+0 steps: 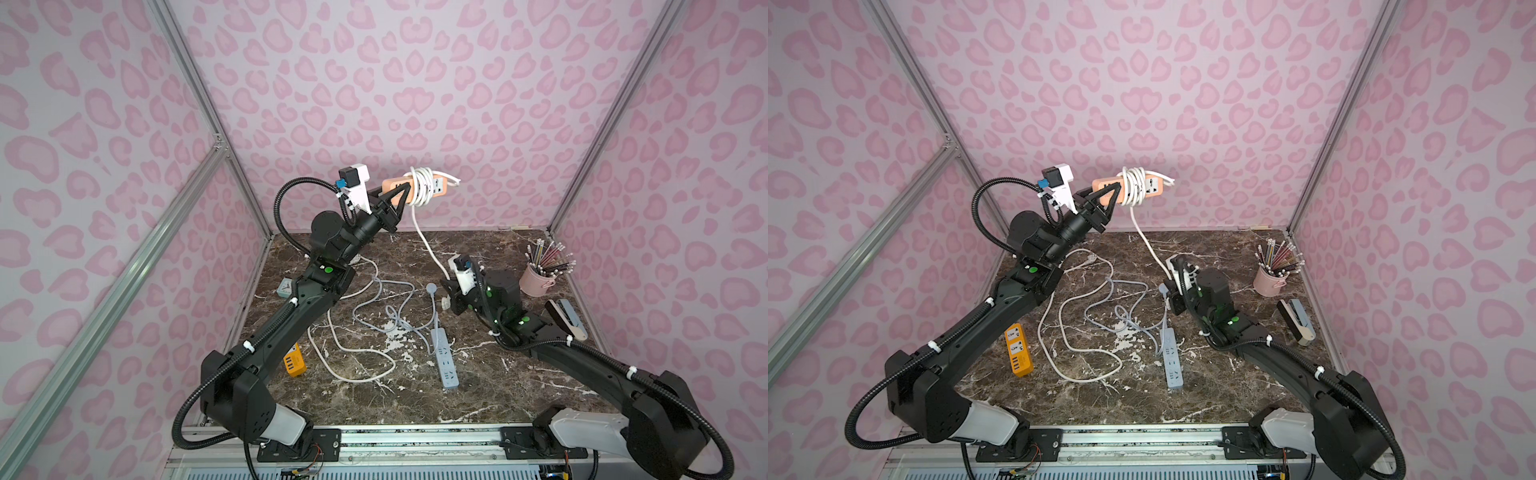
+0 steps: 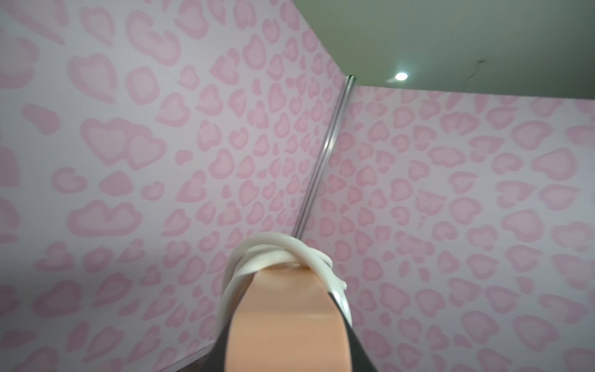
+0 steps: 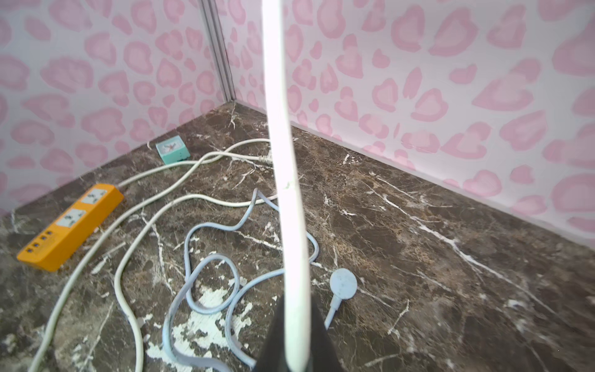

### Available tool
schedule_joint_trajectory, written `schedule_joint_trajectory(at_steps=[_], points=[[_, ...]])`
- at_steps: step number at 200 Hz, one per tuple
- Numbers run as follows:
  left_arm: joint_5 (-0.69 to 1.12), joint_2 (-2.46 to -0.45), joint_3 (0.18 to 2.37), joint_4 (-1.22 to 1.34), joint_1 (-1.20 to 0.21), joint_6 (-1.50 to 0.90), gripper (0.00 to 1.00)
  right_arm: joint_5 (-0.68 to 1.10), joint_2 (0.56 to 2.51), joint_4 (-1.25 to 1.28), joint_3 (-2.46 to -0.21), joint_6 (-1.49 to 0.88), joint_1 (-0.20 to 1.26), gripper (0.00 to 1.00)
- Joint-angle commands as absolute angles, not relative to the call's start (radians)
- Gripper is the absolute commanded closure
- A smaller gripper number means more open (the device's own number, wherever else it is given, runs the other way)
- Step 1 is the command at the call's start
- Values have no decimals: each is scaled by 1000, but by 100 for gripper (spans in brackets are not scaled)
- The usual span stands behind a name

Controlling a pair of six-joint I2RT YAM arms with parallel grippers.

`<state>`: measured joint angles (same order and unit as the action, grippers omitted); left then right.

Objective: Wrap the cord around the power strip
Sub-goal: Wrap the power cord around the power strip.

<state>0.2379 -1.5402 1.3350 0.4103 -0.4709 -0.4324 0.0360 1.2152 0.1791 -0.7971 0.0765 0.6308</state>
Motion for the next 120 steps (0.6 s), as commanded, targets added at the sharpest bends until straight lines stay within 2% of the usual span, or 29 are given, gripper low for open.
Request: schedule_joint_trajectory(at_steps=[1, 30, 69, 89, 120], points=[[11, -1586, 1356, 271, -488, -142, 98, -314, 1166, 101, -847, 296, 761, 100], [-59, -1643, 1344, 103, -517, 36, 98, -466, 1135, 115, -987, 492, 807, 100], [147, -1630, 1325, -152, -551, 87, 98, -473, 1188, 197, -1176, 652, 739, 100], [274, -1559, 1292, -180, -554, 61, 98, -410, 1247, 169, -1268, 623, 626, 100], [545, -1478, 1255, -200, -594, 5, 98, -212, 1349, 154, -1377, 468, 437, 100]])
